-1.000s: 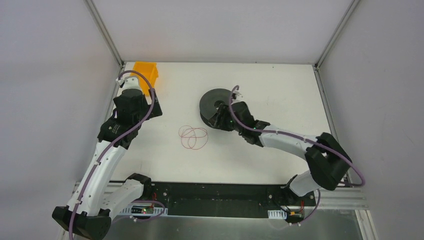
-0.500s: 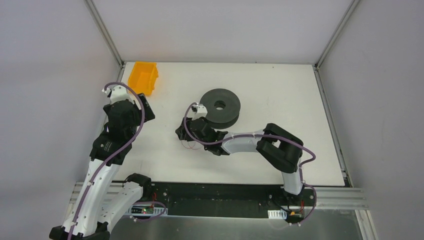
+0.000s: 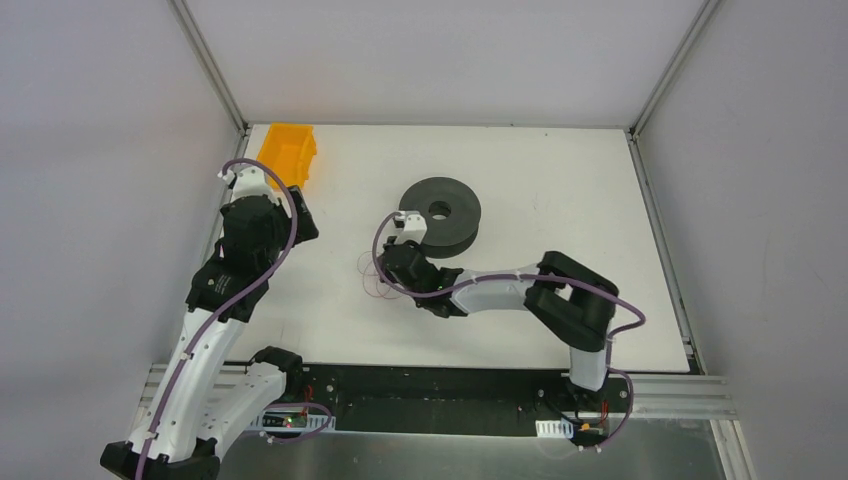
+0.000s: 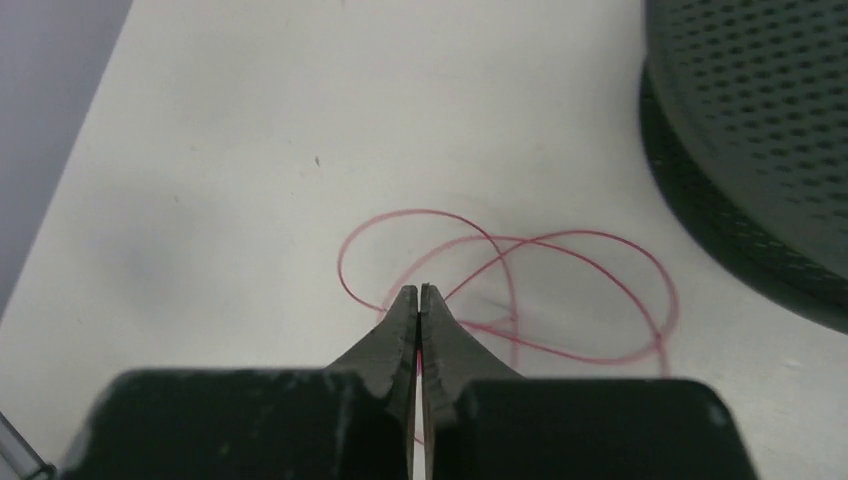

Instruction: Wrap the cables

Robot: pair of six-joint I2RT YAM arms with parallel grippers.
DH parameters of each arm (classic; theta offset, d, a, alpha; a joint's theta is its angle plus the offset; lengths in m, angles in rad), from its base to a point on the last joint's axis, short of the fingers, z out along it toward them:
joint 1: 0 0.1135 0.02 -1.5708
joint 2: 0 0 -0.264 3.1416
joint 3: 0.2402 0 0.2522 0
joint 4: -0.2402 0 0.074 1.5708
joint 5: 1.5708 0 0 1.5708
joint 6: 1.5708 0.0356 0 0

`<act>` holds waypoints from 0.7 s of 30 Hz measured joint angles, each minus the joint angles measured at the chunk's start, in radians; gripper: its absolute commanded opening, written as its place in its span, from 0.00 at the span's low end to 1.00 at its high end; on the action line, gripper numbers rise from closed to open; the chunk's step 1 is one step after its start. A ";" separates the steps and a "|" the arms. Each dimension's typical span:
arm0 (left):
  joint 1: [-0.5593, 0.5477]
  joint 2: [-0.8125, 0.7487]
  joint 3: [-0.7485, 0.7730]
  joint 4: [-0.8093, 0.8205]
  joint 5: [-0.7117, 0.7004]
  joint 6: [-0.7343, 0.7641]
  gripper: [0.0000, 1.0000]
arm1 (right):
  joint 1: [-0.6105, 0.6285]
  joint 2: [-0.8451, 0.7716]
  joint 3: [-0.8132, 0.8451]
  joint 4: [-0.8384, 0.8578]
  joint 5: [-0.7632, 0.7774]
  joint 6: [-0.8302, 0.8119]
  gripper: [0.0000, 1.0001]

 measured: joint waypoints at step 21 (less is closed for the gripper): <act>-0.055 0.172 -0.034 0.497 1.214 -0.100 0.75 | -0.178 -1.109 -0.031 -0.671 -0.663 -0.336 0.00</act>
